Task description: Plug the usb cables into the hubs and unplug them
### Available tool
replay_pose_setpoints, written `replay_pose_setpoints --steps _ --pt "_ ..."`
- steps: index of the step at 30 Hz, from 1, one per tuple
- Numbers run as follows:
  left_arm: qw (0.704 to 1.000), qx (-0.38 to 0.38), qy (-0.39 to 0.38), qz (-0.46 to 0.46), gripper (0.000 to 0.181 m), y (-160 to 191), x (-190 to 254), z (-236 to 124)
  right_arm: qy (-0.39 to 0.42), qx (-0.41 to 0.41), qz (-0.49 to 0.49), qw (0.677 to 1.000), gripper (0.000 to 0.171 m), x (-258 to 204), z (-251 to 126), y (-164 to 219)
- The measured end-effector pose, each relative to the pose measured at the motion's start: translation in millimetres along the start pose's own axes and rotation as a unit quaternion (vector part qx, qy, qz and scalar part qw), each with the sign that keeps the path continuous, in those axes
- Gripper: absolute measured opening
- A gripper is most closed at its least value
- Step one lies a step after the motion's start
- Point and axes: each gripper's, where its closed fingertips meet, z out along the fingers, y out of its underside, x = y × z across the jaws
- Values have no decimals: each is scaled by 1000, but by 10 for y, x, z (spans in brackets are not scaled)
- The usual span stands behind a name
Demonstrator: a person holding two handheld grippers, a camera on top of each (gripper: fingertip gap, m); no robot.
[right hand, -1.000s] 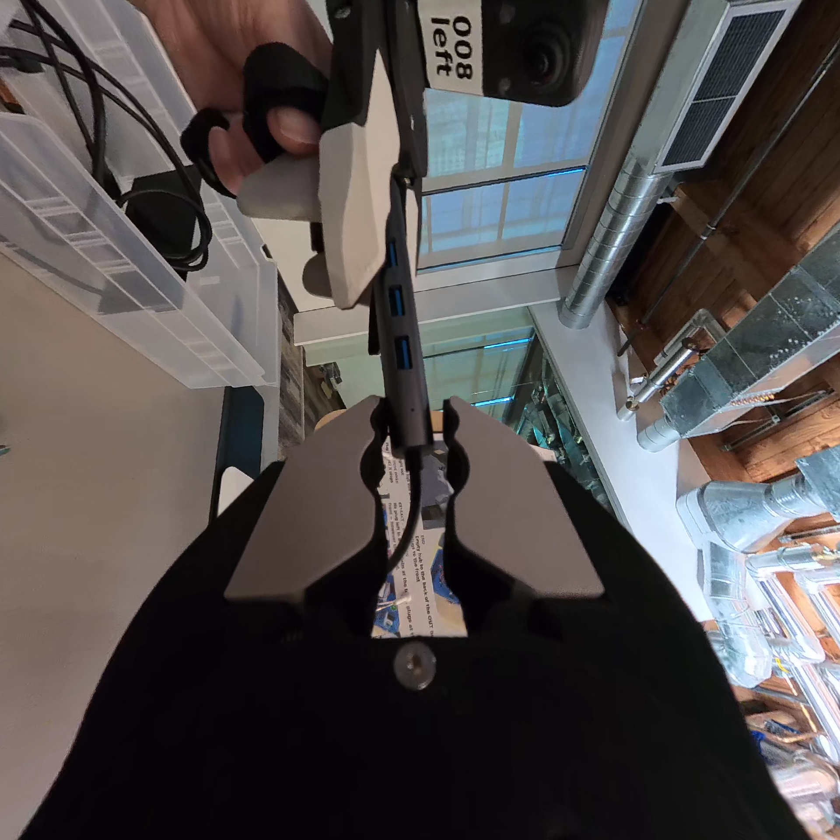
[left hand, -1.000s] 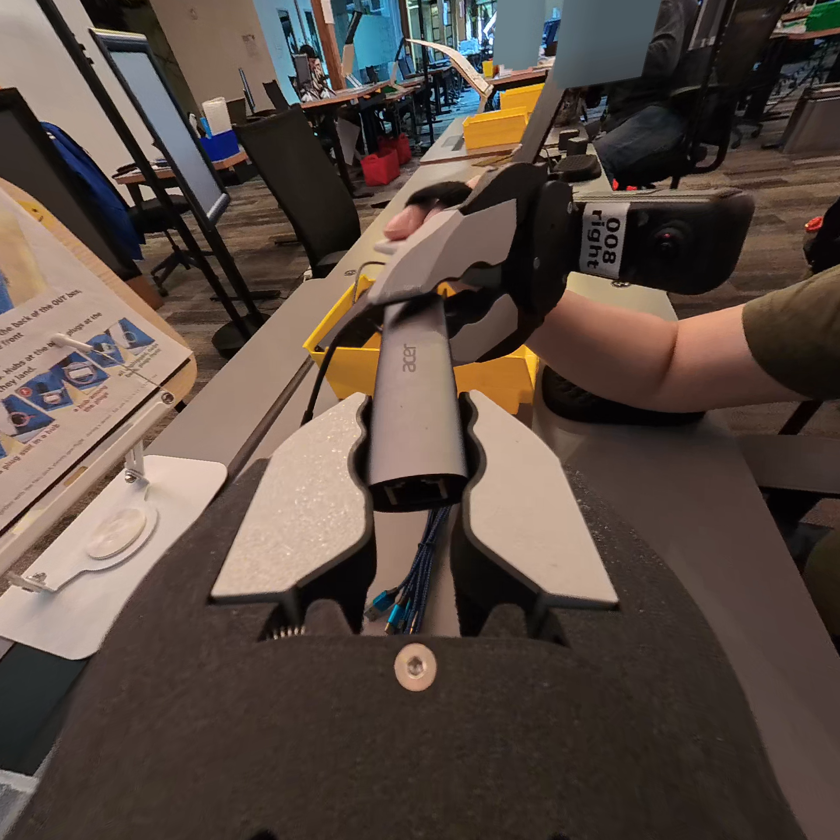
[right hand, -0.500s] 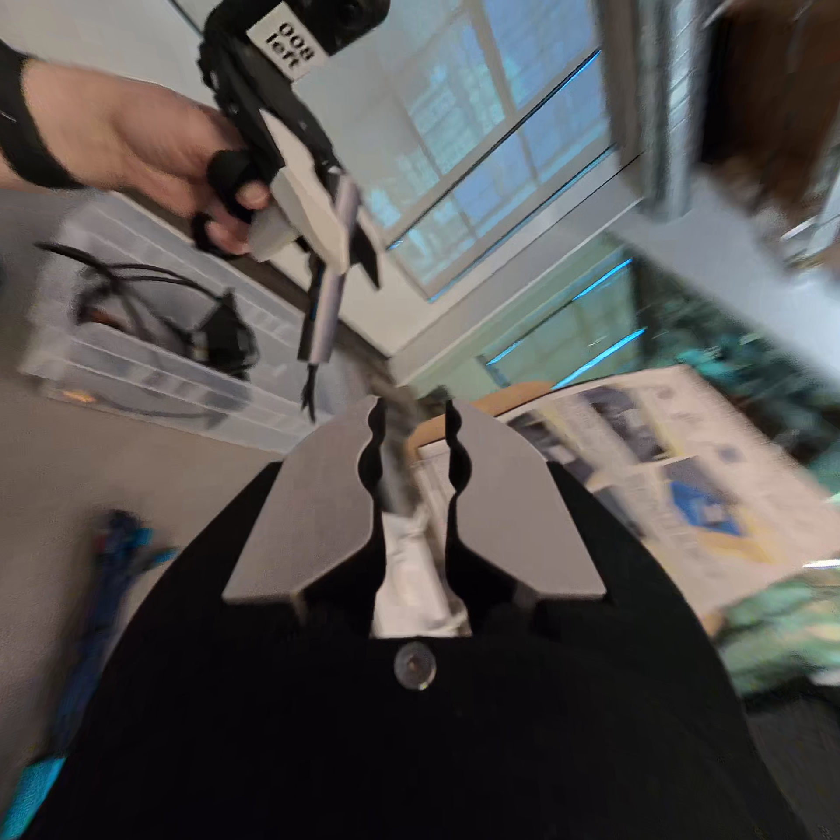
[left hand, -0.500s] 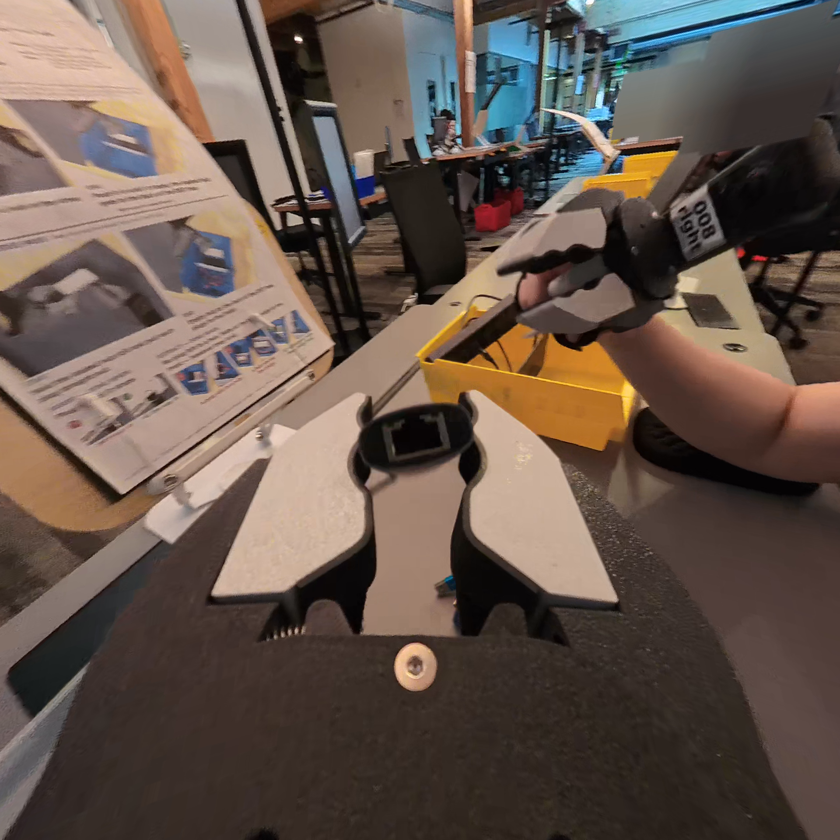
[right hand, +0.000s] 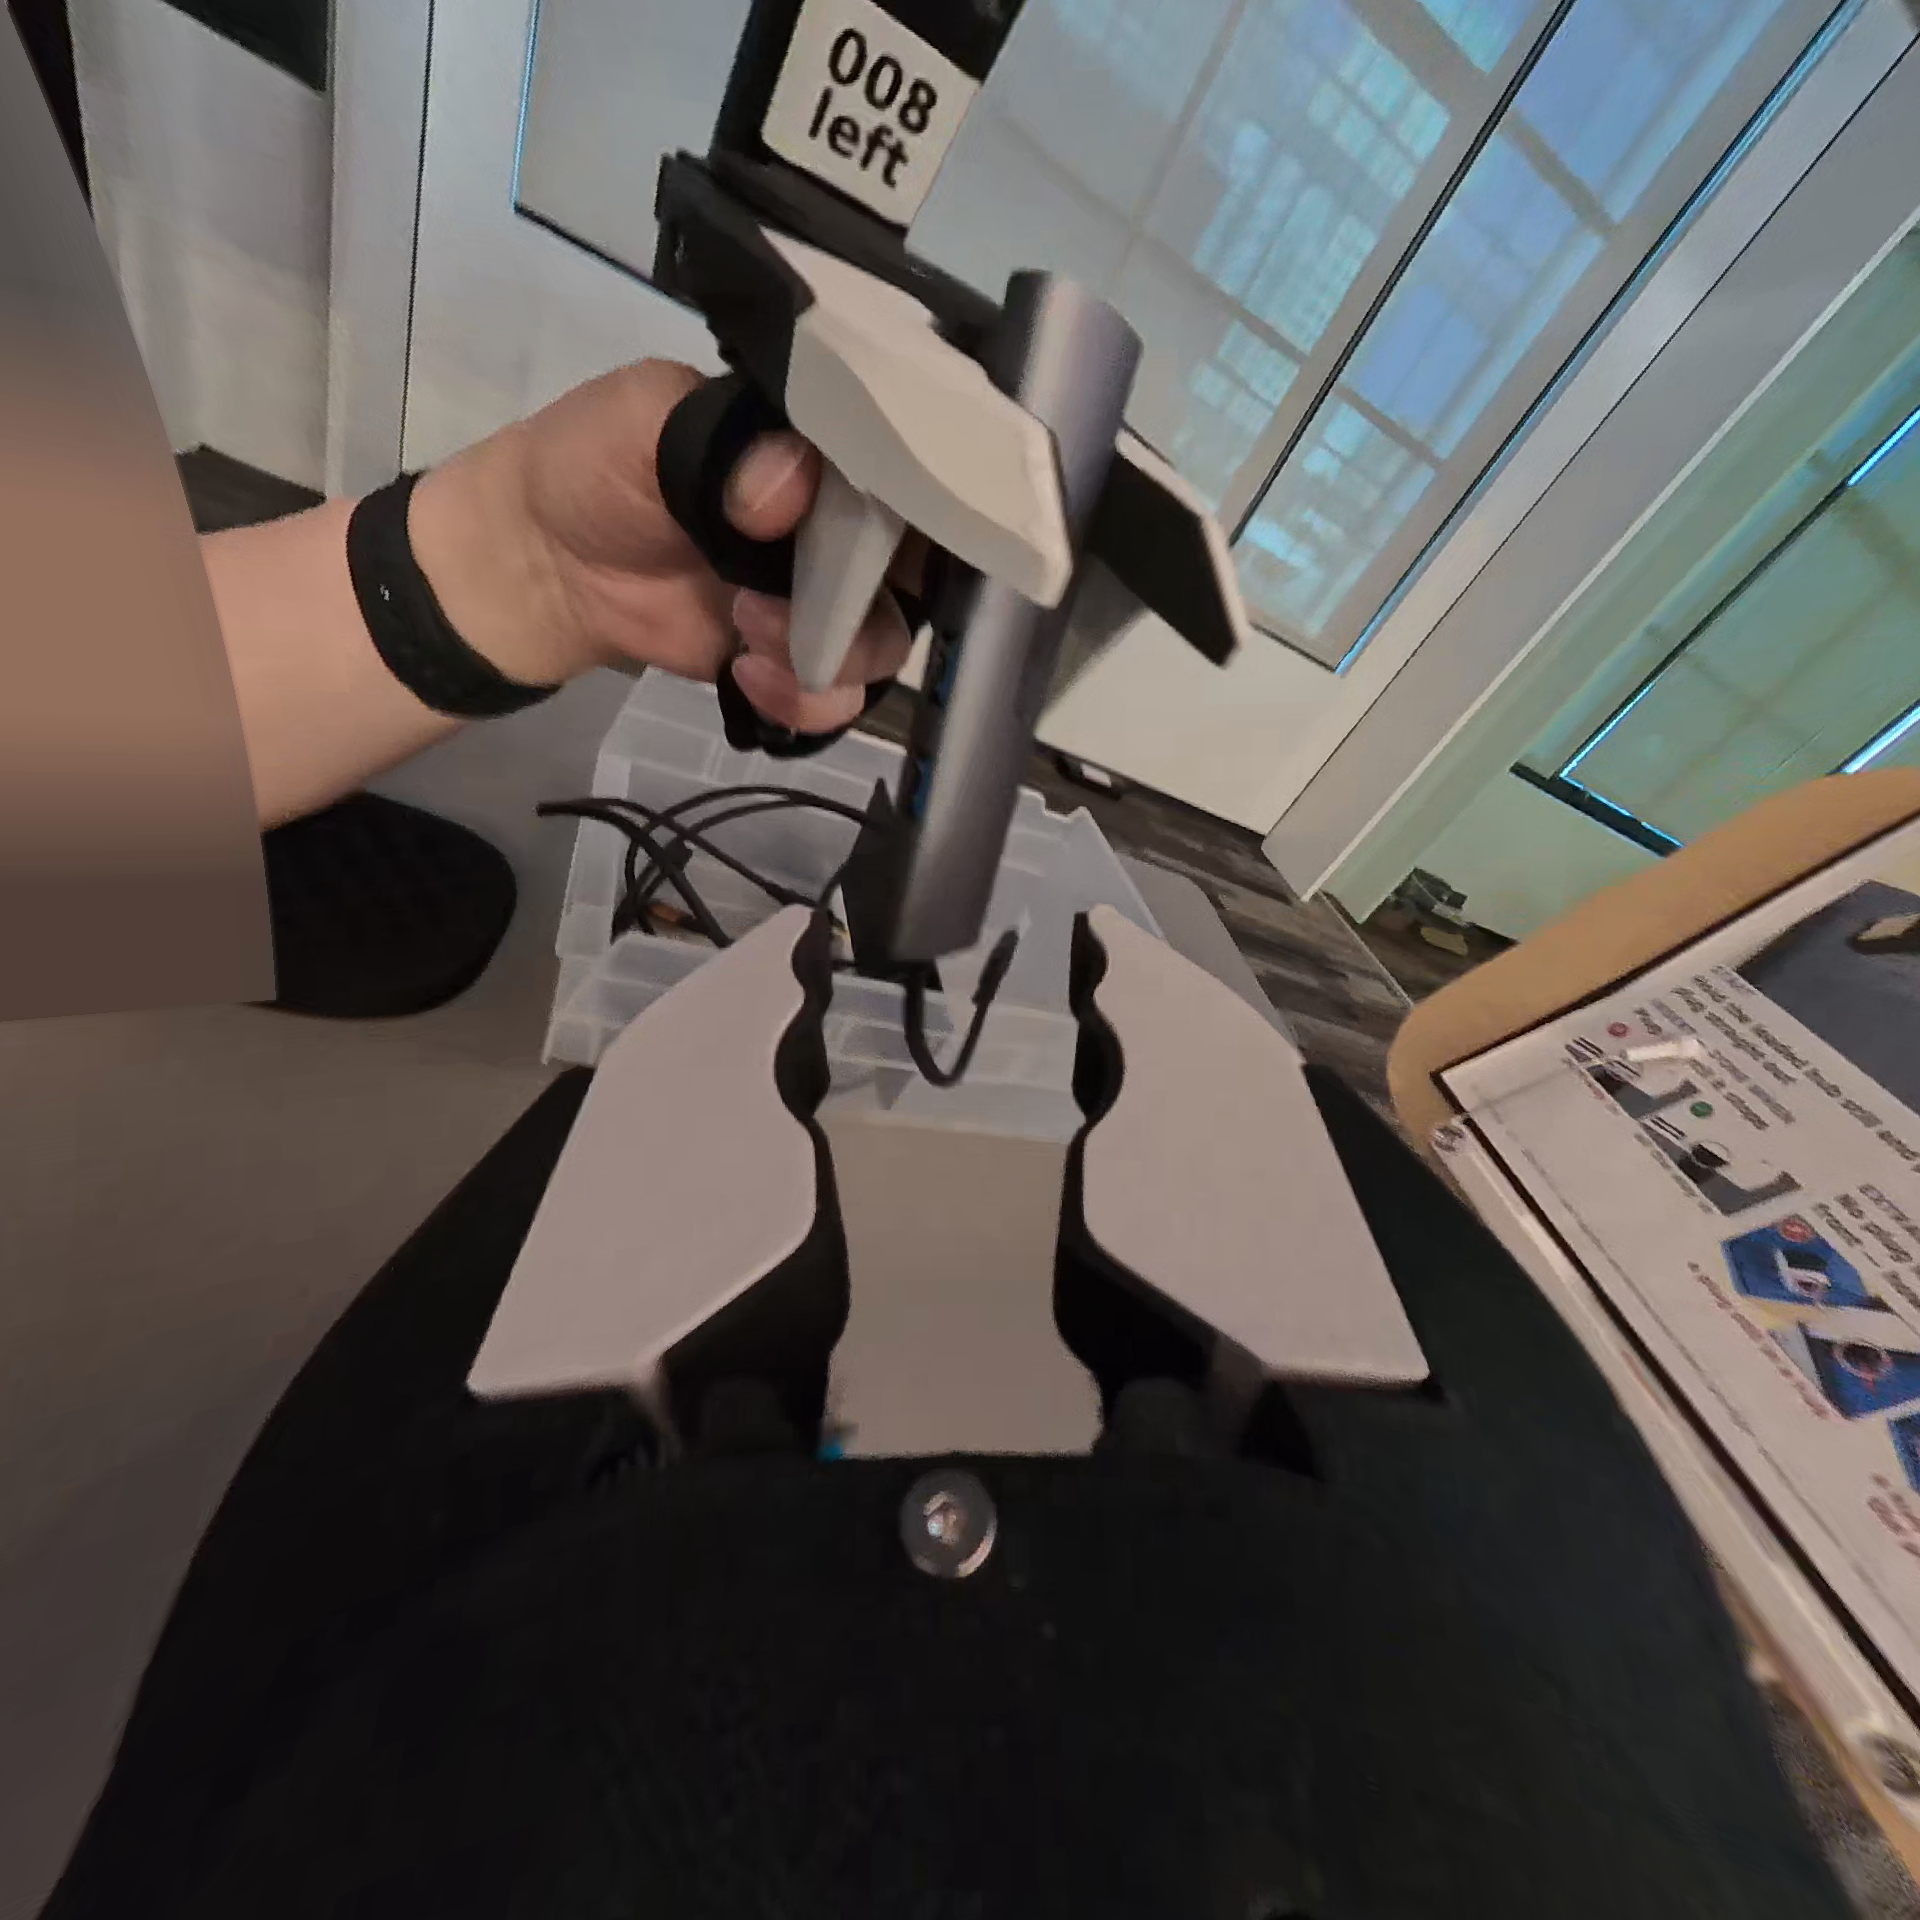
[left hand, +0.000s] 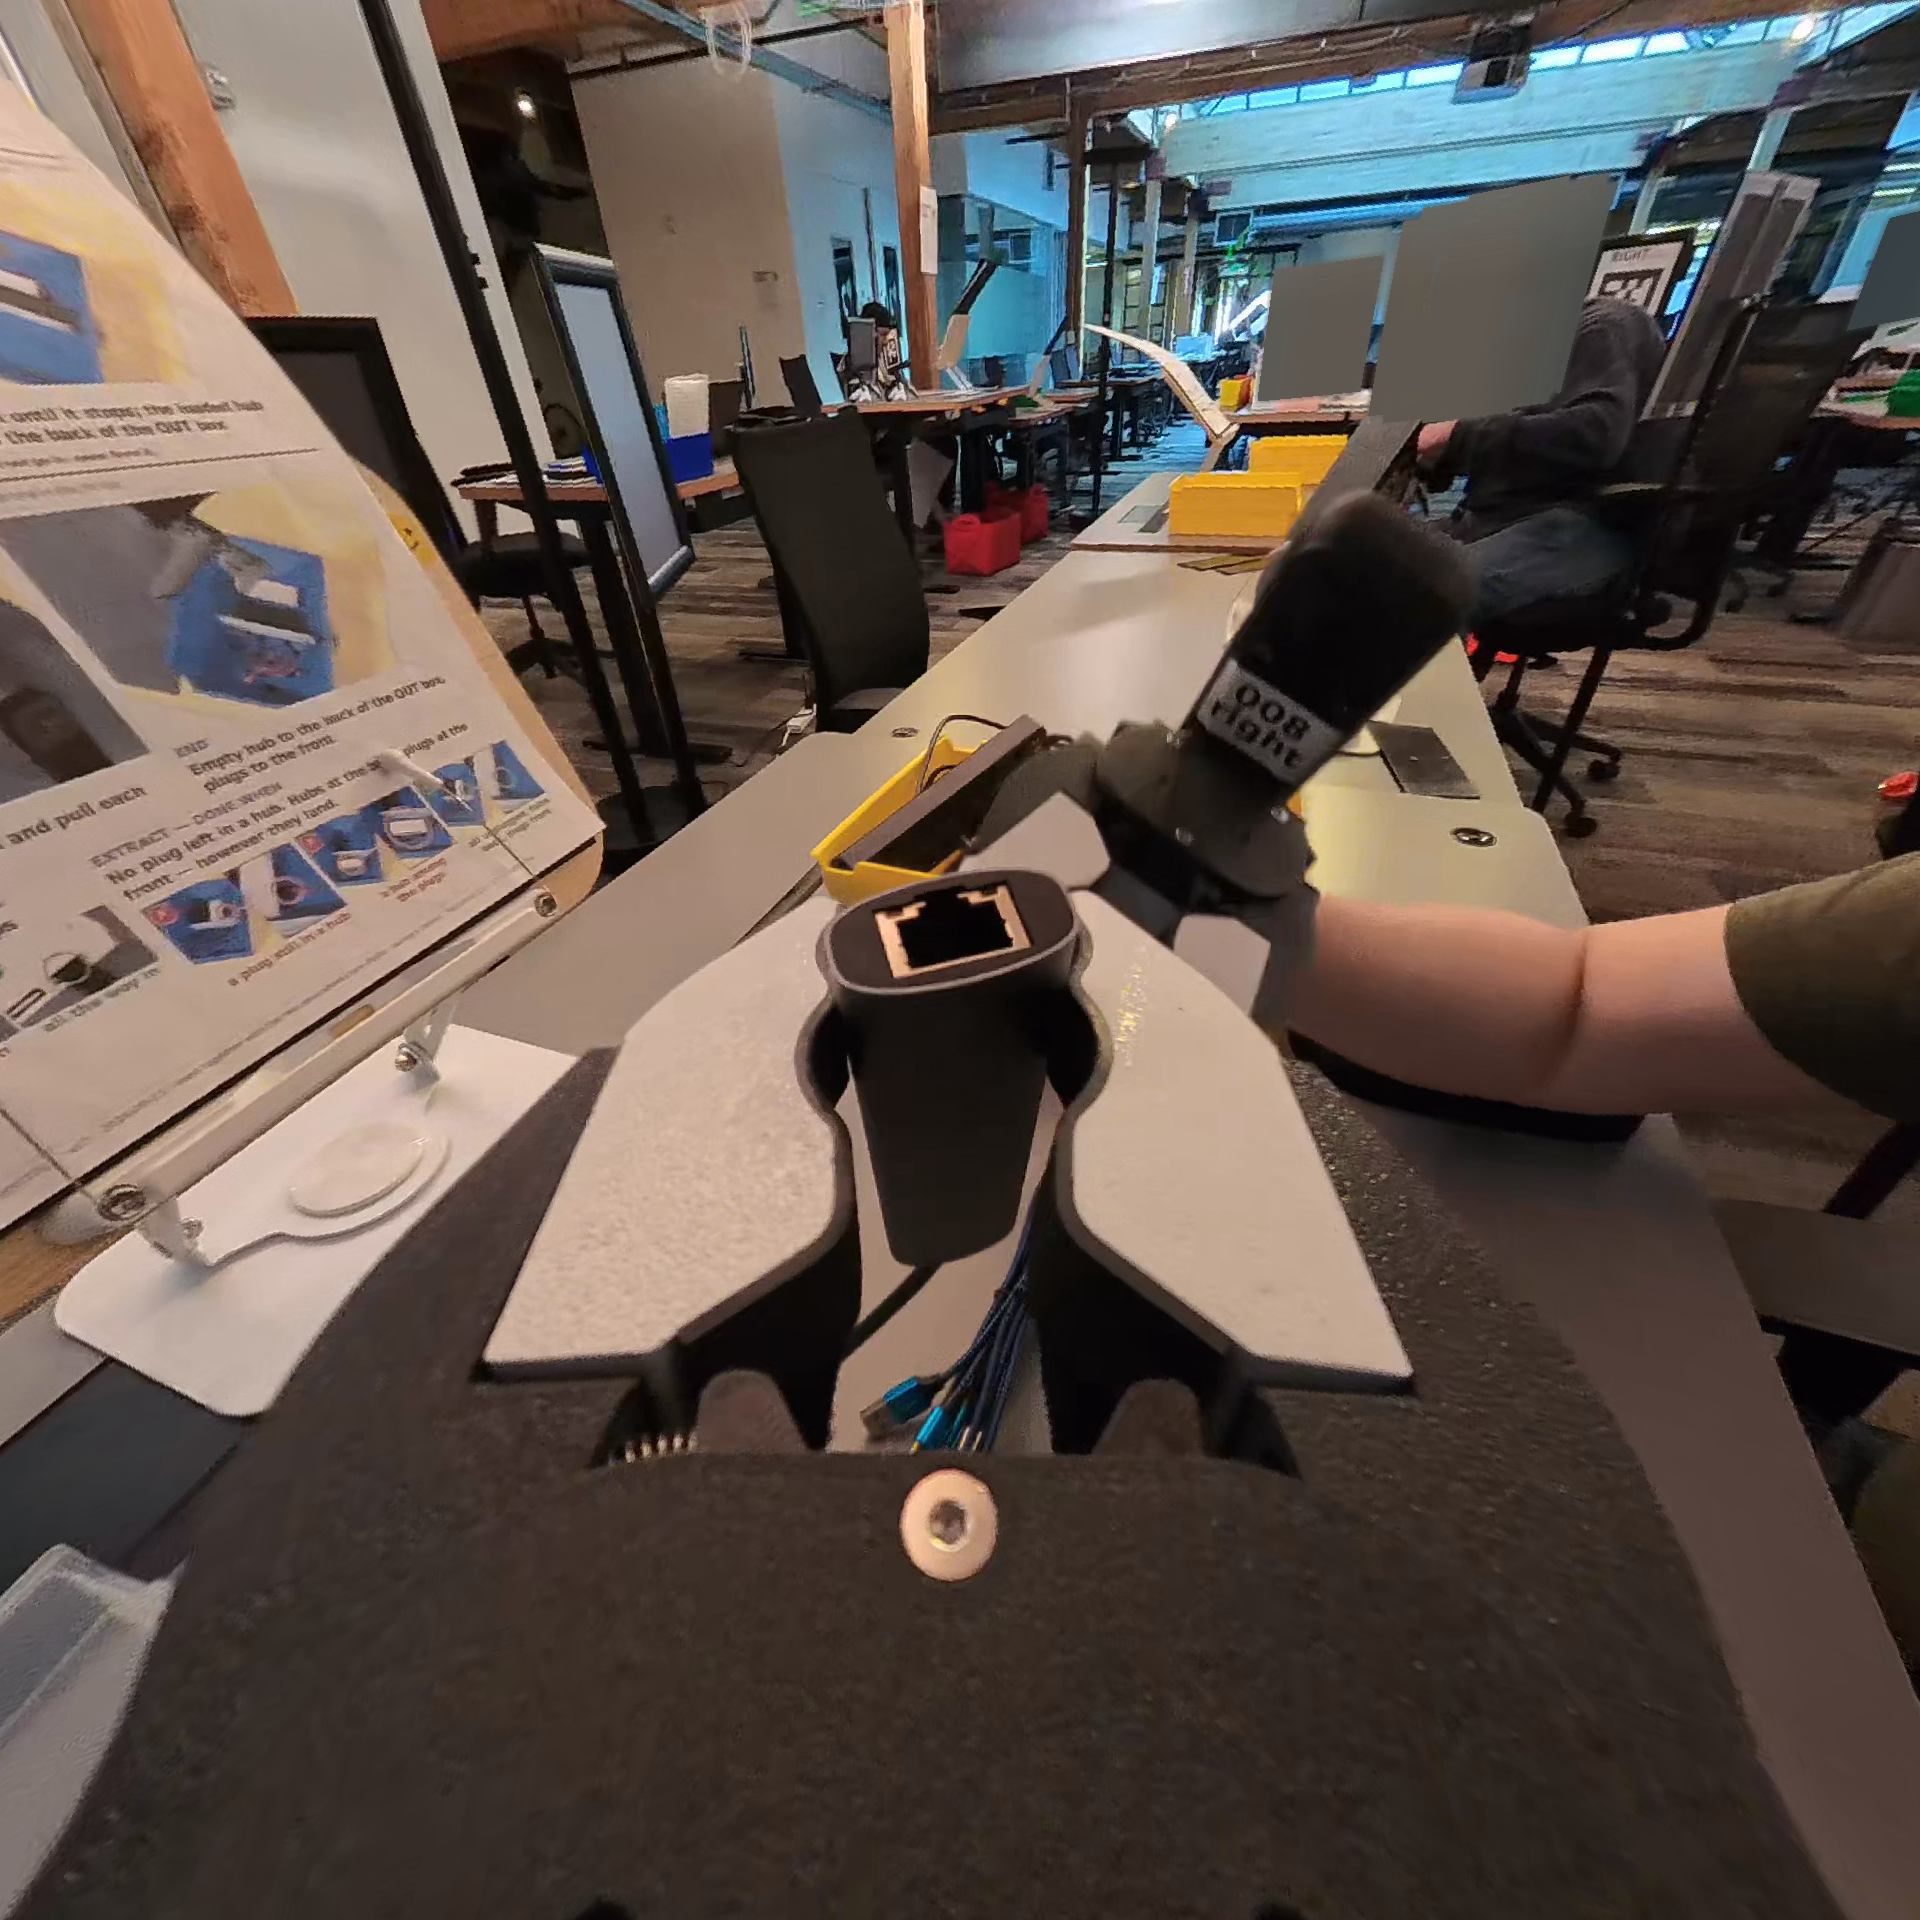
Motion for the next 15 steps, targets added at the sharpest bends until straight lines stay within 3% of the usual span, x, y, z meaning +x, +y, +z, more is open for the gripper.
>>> replay_pose_setpoints --steps 5,6,7,10,15 --pt "1000 1 -7 6 36 -6 79 120 45 26 14 999 47 -53 175 9" --pt "1000 9 -4 5 36 -30 102 129 62 23 5 998 43 -32 182 30" --pt "1000 14 -2 4 36 -52 125 134 84 16 -9 996 26 9 170 48" --pt "1000 23 -9 18 35 -113 158 116 122 3 -42 992 20 137 51 -25" --pt "1000 -13 -13 -22 39 -46 112 66 140 -43 -202 968 18 281 -236 -179"
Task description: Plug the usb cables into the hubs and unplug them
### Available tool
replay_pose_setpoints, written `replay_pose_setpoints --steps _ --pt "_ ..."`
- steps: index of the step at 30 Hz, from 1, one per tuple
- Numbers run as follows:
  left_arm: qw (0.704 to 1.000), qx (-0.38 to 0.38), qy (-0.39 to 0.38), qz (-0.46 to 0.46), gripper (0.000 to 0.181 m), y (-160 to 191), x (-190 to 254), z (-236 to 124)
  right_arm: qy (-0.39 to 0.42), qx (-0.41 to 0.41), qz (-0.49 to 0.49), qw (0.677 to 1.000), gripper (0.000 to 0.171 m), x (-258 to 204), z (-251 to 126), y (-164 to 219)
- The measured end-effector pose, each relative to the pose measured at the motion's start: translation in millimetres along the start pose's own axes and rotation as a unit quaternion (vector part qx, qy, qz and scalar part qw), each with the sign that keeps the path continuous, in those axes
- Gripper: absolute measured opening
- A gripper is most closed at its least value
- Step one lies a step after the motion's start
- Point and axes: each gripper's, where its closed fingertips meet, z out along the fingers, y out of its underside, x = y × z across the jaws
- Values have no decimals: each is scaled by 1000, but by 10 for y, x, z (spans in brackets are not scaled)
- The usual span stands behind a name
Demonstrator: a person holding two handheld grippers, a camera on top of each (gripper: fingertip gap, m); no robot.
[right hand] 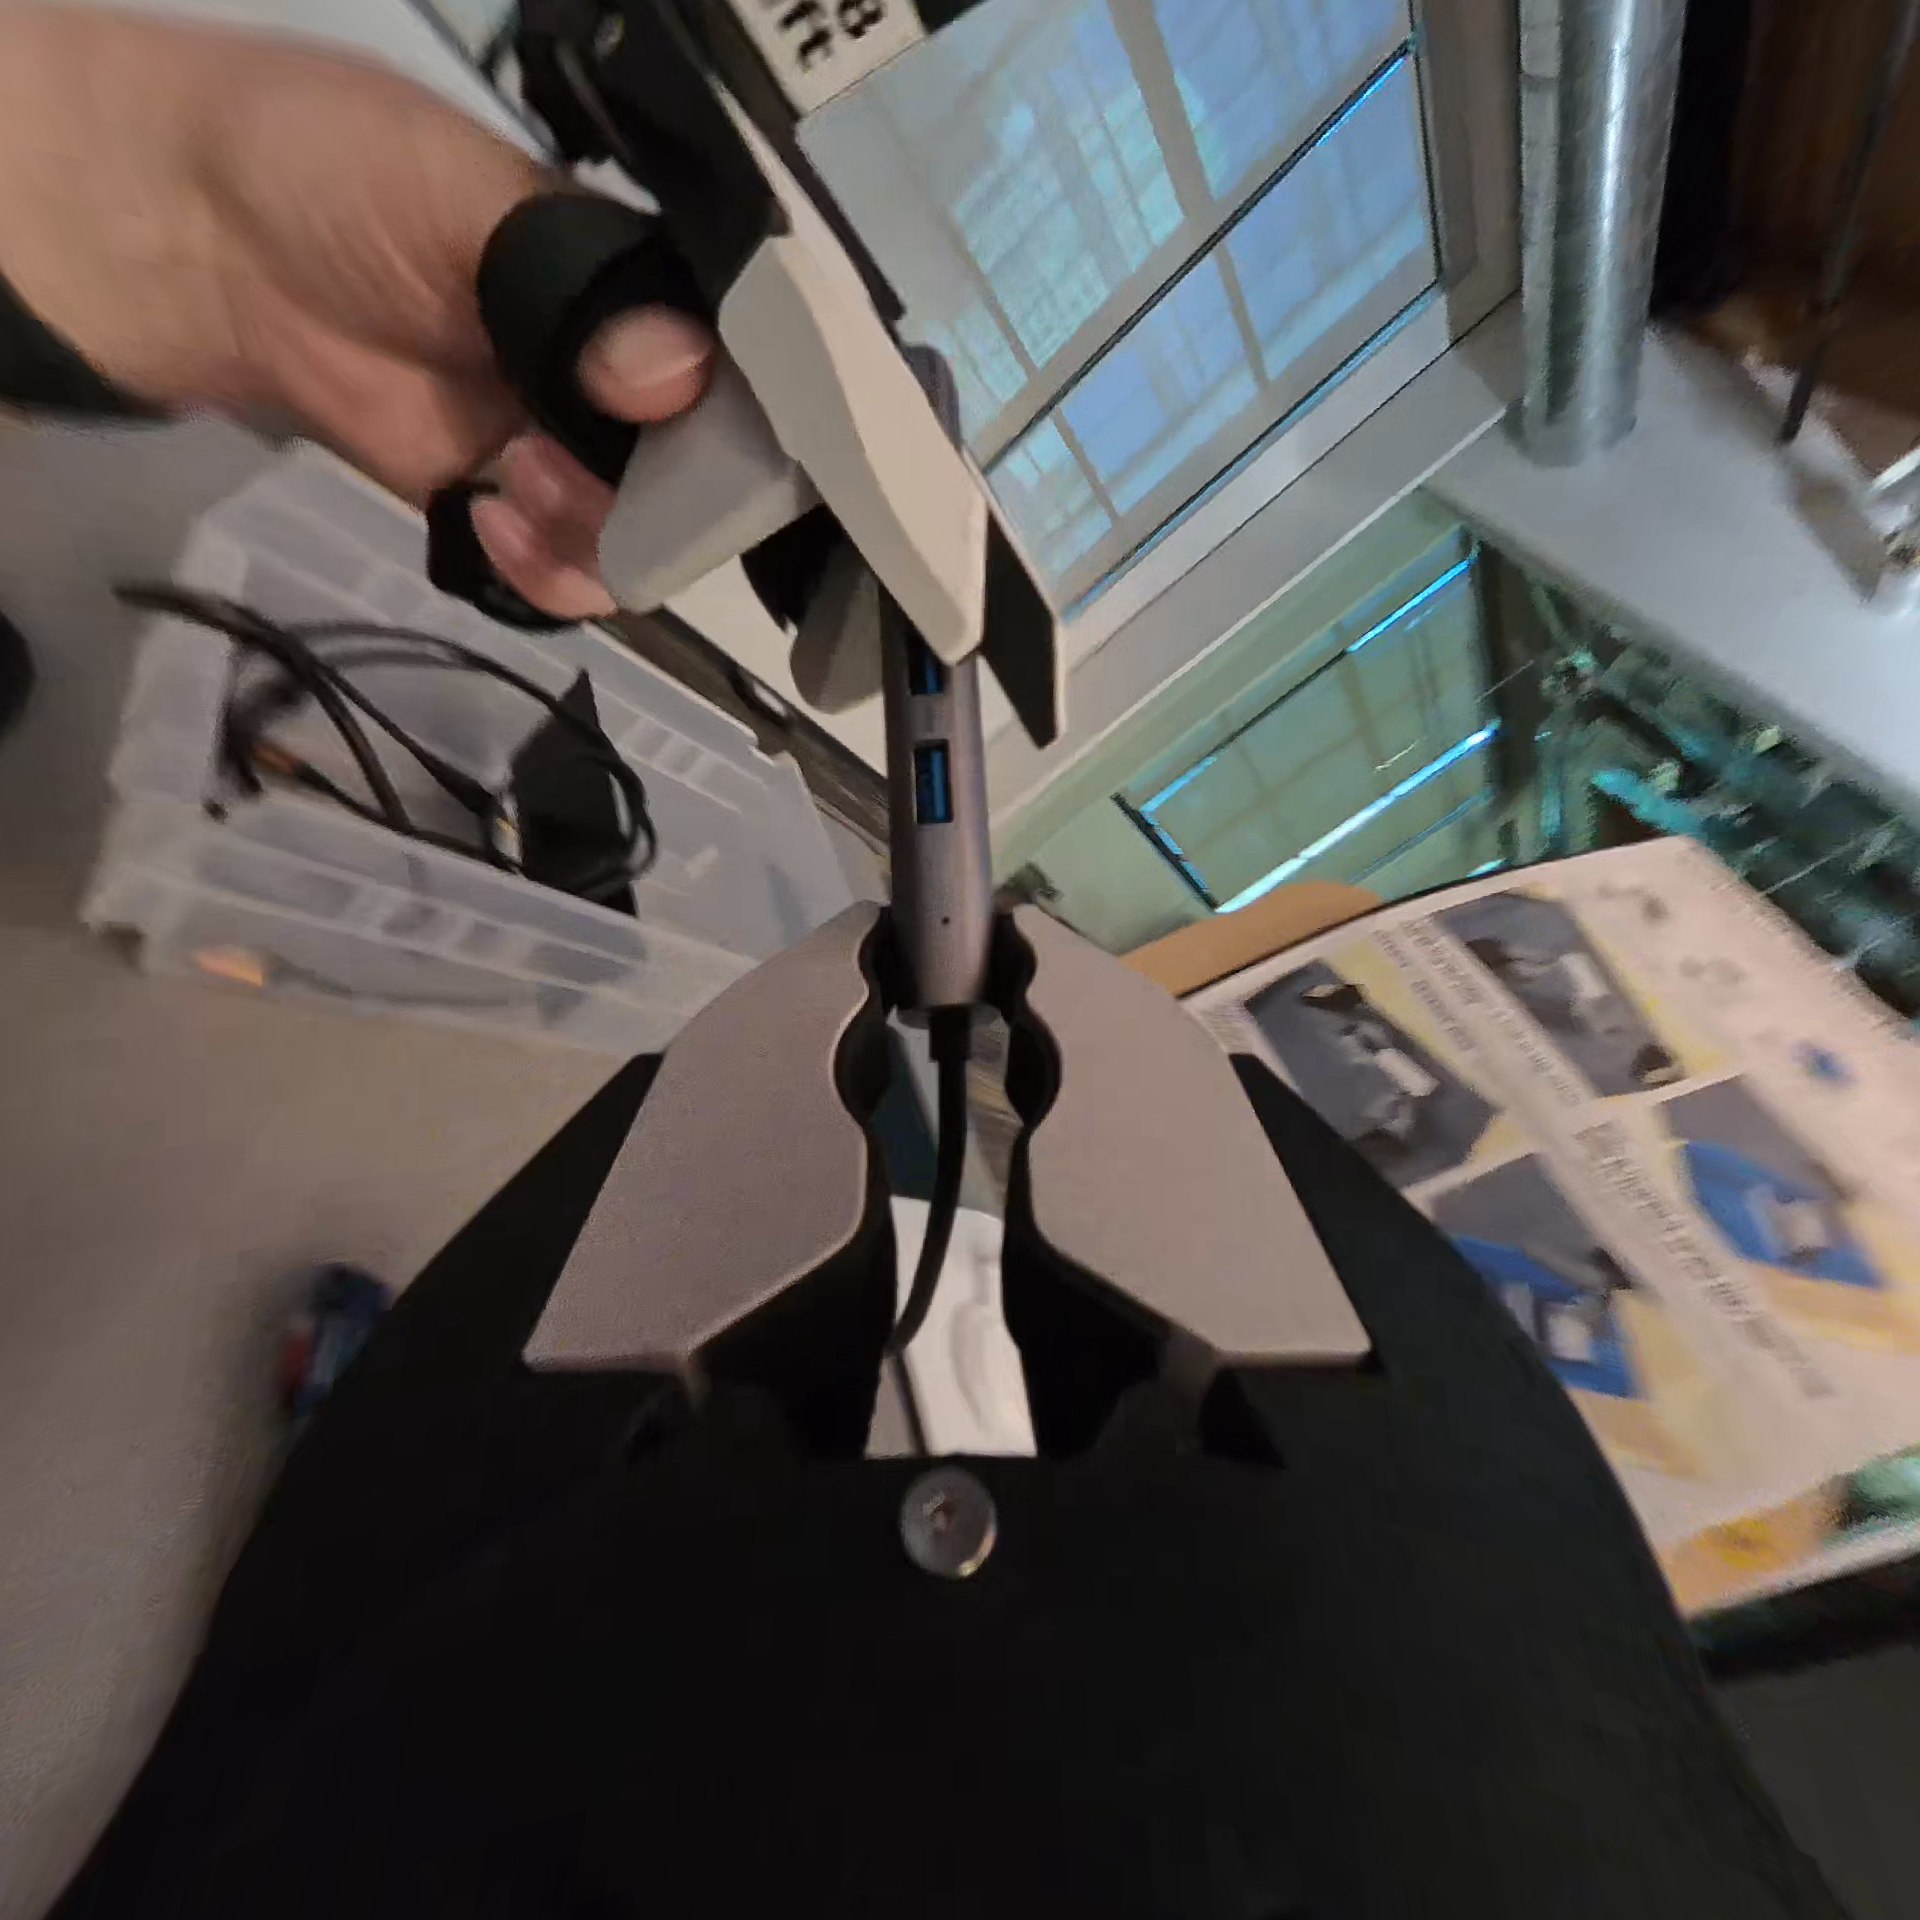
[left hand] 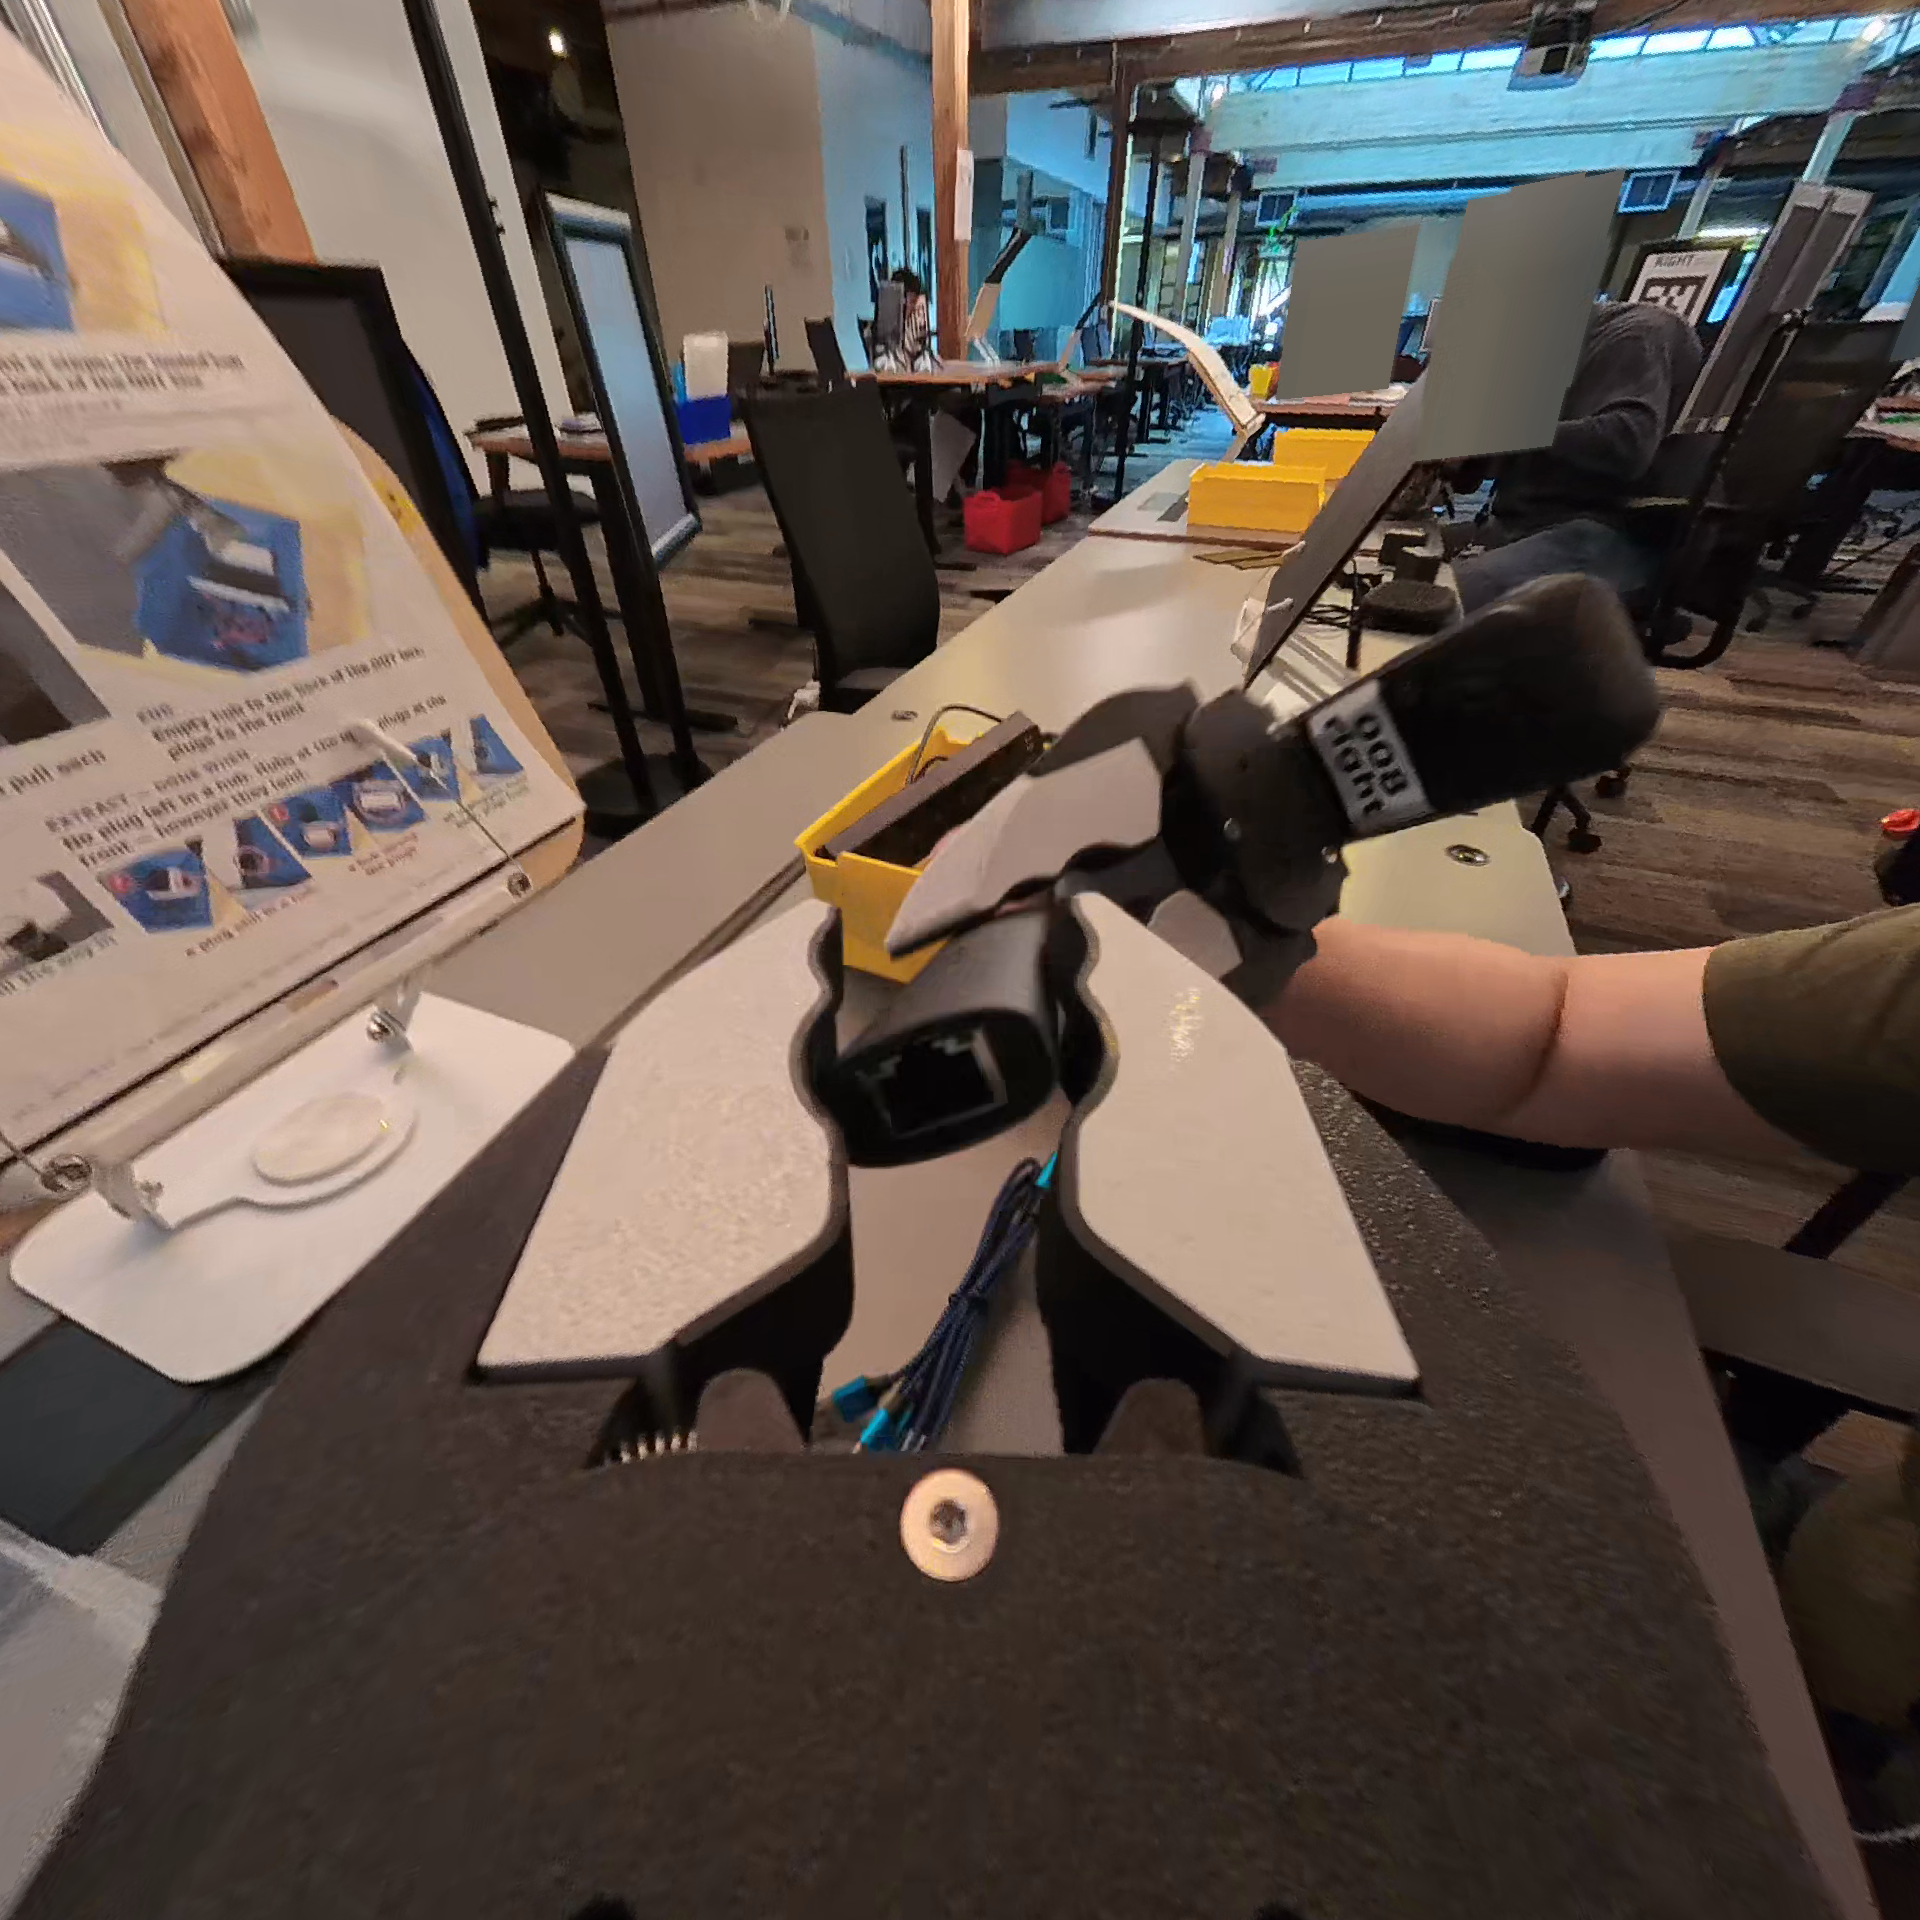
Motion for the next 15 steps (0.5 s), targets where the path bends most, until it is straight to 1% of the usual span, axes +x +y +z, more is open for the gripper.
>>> replay_pose_setpoints --steps 3,4,7,10,12,15 --pt "999 -39 12 -2 46 138 13 39 11 -40 -133 990 18 44 -95 37" --pt "998 -56 17 4 50 198 30 58 9 -44 -164 986 18 42 -127 38" --pt "994 -99 36 13 52 354 95 109 15 -26 -237 971 18 44 -214 -17" --pt "992 -104 77 -10 51 398 203 144 34 -16 -305 952 18 72 -289 -52" --pt "991 -105 87 -9 50 416 219 156 33 -12 -319 947 18 64 -311 -59" --pt "991 -75 107 39 46 354 309 152 26 -4 -317 948 18 43 -321 -73"
